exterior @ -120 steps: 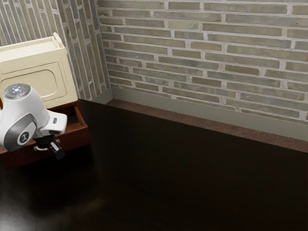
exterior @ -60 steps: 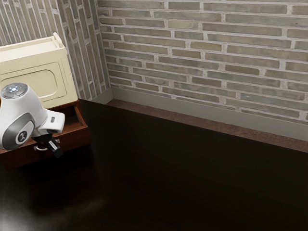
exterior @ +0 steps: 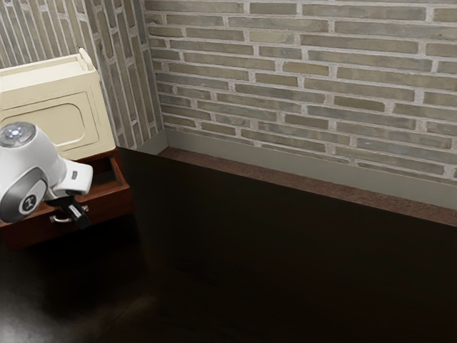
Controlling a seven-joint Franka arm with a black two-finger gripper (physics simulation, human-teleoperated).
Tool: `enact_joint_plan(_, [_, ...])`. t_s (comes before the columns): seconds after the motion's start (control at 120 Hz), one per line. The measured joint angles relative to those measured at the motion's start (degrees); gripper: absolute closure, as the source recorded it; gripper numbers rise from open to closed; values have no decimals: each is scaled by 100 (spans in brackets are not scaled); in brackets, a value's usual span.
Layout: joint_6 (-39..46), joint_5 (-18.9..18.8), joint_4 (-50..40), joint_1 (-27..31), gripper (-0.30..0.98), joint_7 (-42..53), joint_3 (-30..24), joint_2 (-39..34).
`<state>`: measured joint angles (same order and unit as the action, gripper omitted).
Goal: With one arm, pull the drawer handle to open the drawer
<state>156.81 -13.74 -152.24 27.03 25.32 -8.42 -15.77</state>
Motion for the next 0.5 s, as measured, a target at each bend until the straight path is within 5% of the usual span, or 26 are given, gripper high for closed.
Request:
enact_joint_plan(0.333, [24,19,115,7,7,-13,-79,-102])
enact_joint_plan(0.5, [-1249,208,1926,-46,3,-150,-661,-228])
